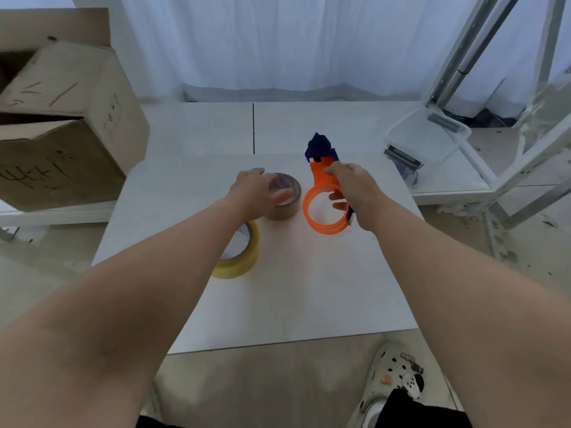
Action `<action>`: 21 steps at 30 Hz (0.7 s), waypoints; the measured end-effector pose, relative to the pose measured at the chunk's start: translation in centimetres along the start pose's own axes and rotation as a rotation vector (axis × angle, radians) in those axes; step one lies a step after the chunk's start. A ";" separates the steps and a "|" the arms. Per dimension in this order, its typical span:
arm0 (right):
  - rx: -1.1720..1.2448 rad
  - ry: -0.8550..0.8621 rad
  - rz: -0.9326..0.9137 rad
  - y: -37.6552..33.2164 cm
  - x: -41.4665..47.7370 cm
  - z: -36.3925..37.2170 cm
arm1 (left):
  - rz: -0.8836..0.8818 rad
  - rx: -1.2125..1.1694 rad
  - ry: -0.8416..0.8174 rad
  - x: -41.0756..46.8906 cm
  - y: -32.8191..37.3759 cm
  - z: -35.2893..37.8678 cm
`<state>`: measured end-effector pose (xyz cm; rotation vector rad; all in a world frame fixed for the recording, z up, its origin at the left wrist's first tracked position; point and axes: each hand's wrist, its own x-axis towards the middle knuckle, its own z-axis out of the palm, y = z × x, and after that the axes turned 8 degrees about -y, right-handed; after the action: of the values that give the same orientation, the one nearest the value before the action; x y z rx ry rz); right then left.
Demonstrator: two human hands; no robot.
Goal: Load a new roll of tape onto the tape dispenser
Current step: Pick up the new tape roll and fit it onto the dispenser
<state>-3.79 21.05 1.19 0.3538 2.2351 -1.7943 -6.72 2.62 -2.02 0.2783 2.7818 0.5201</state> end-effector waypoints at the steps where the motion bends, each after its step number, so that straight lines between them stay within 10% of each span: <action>1: 0.008 0.005 -0.004 -0.3 0.0 0.0 | 0.037 -0.048 0.055 -0.4 0.0 -0.5; 7: 0.020 -0.037 -0.054 -1.9 -0.9 1.4 | 0.105 -0.611 -0.100 -4.0 1.3 -3.2; 21: -0.202 -0.505 -0.029 -3.8 -5.1 5.7 | 0.041 -0.364 0.073 -10.7 -4.8 -6.0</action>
<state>-0.06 14.53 5.21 -0.1589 2.0304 -1.4462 0.68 -6.27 4.23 0.2365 2.6845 1.0474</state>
